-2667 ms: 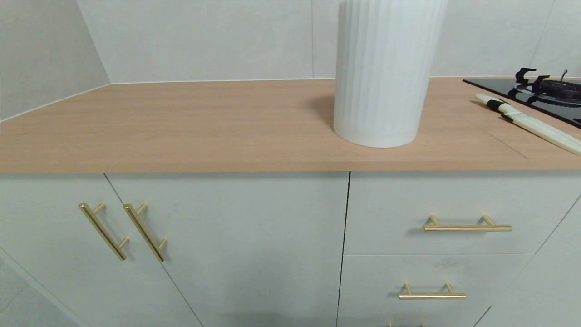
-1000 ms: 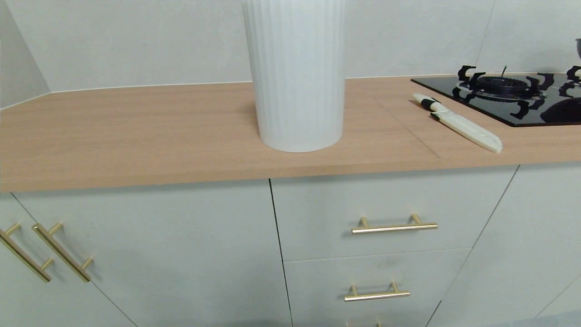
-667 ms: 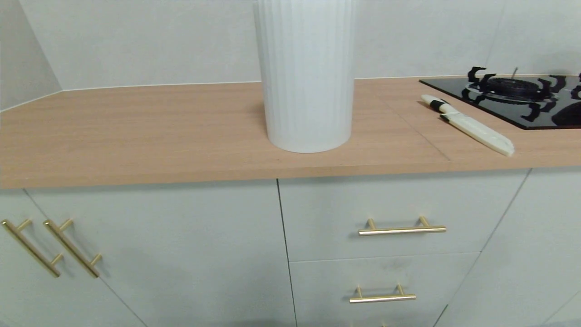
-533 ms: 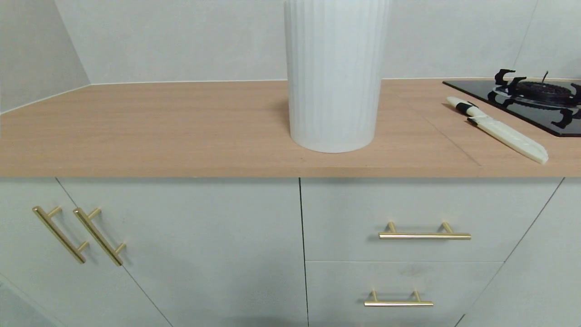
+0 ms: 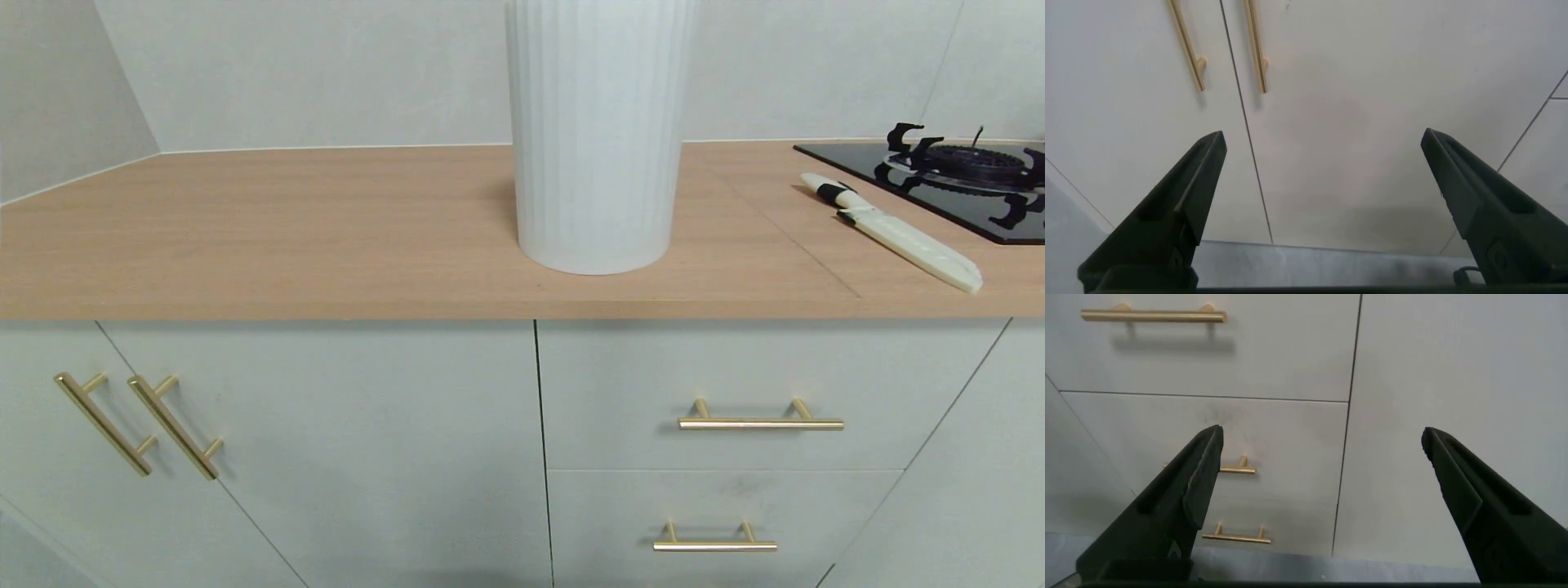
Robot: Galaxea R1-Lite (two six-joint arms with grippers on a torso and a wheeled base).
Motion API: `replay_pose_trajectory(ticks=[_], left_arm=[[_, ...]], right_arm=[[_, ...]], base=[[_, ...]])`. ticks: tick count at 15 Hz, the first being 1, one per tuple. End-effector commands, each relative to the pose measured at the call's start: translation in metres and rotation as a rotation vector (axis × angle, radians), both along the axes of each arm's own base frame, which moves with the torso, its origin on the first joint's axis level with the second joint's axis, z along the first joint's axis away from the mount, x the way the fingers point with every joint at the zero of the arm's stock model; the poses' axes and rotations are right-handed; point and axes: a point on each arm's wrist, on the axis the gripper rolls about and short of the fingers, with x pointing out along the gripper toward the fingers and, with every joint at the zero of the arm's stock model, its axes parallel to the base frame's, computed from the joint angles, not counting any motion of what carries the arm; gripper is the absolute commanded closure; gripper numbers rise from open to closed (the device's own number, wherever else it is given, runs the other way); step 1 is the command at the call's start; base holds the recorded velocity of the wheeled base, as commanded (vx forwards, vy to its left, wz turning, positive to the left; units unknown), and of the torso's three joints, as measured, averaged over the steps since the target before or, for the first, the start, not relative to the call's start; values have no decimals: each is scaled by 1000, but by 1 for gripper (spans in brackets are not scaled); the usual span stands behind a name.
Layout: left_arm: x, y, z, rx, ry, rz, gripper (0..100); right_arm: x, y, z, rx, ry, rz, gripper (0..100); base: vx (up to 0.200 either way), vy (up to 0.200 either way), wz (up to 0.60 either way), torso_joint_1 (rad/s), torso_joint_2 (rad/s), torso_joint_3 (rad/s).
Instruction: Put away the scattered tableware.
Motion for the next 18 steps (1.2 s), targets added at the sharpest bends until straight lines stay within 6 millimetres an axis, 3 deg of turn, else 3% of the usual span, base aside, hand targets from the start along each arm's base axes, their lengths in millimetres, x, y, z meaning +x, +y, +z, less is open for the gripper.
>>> replay_pose_trajectory(ticks=[1, 6, 18], left_arm=[[0, 0, 0, -1, 0, 1, 0], [0, 0, 0, -1, 0, 1, 0], [0, 0, 0, -1, 0, 1, 0]], right_arm=[[0, 0, 0, -1, 1, 1, 0], [0, 0, 0, -1, 1, 1, 0], [0, 0, 0, -1, -1, 1, 0]], base=[[0, 0, 0, 0, 0, 0], [0, 0, 0, 57, -174, -183], [0, 0, 0, 161, -477, -297]])
